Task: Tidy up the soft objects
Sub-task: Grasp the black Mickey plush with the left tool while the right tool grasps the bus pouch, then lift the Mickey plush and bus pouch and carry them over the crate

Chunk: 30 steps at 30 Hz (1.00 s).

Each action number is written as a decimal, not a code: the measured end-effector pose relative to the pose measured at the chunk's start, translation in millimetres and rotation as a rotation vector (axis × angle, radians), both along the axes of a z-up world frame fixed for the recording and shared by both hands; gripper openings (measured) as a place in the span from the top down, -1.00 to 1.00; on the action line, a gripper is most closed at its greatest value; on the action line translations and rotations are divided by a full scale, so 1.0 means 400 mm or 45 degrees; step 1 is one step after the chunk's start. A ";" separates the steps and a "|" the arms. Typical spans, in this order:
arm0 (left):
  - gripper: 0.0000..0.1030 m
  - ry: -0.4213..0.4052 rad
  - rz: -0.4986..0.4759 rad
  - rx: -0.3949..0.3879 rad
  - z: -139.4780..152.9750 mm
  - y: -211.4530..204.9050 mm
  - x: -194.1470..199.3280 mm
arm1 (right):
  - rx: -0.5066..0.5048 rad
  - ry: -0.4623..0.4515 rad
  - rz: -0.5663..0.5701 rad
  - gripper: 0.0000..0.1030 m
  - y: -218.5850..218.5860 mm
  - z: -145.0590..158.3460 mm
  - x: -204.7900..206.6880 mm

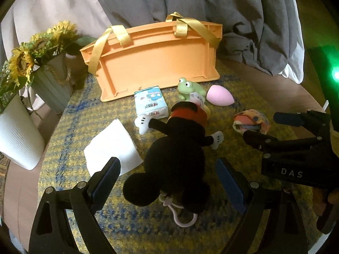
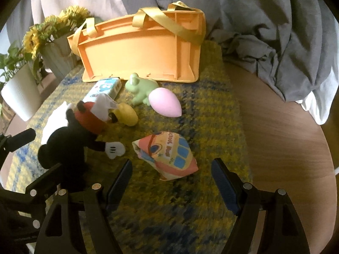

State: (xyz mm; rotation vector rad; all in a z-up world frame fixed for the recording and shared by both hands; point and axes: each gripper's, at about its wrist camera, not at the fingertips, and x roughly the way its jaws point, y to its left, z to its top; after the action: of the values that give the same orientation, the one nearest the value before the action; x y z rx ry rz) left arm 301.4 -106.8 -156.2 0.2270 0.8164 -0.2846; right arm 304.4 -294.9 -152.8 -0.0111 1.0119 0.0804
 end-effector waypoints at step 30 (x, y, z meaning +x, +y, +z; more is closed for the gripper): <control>-0.13 0.012 0.036 -0.110 -0.001 0.011 0.011 | 0.062 -0.024 -0.005 0.16 0.003 0.003 0.004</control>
State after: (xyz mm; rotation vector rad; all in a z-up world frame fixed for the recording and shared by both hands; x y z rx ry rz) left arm 305.8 -102.3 -156.7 0.1334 0.8138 -0.2939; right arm 306.1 -293.8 -151.6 0.0341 0.9908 0.1011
